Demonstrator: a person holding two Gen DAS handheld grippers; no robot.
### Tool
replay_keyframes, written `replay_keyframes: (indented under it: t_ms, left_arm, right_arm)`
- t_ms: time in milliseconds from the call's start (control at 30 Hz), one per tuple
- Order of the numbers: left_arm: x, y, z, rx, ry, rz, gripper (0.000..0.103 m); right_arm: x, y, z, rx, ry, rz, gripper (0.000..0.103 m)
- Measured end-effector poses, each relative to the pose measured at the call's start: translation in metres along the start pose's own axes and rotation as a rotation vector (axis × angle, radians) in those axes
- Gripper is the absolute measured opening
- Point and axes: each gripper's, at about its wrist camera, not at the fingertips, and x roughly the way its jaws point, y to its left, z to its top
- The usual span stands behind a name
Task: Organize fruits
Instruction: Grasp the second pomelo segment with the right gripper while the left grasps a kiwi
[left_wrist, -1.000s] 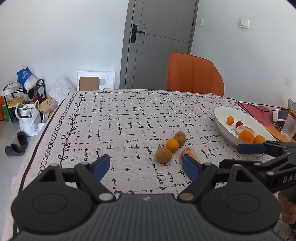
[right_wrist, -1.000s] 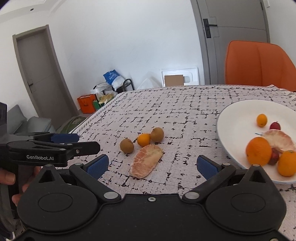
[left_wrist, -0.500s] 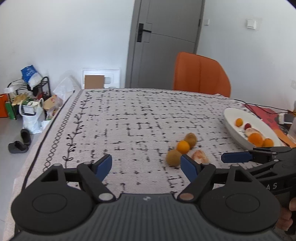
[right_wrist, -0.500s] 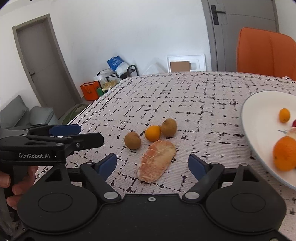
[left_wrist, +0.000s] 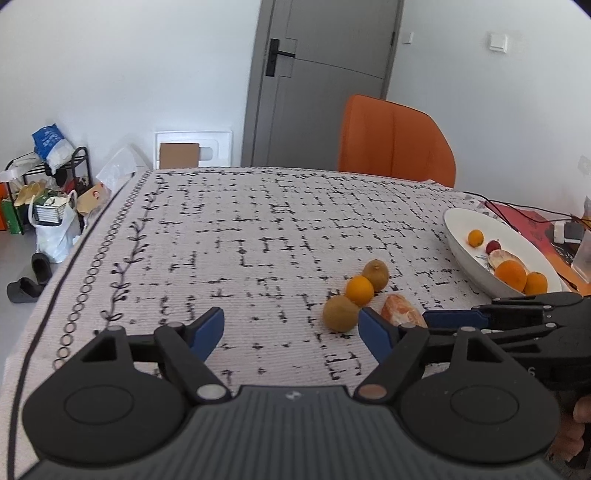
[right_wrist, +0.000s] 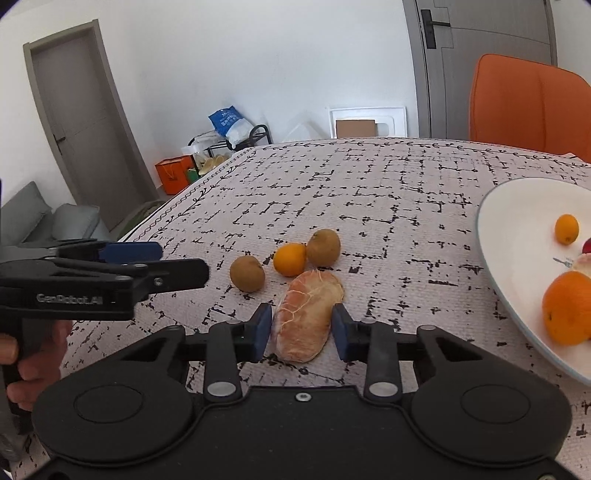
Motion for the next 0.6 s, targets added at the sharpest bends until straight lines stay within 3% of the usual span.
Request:
replay_keyframes:
  t_ms: [167, 367, 467, 533, 600]
  left_arm:
    - [0.007, -0.012, 0.002, 0.033, 0.005, -0.026, 0.075]
    - [0.019, -0.021, 0.005, 0.052, 0.015, -0.039, 0.063]
    - [0.025, -0.025, 0.006, 0.064, 0.031, -0.045, 0.051]
    - [0.03, -0.027, 0.006, 0.069, 0.047, -0.053, 0.035]
    - [0.033, -0.029, 0.005, 0.065, 0.066, -0.054, 0.026]
  right_arm:
    - [-0.007, -0.006, -0.003, 0.009, -0.007, 0.001, 0.032]
    - [-0.019, -0.012, -0.007, 0.029, -0.024, -0.01, 0.031]
    - [-0.027, -0.016, -0.007, 0.042, -0.04, -0.012, 0.03]
    - [-0.031, -0.018, -0.007, 0.047, -0.052, -0.014, 0.03]
    - [-0.034, -0.021, -0.007, 0.049, -0.058, -0.017, 0.03]
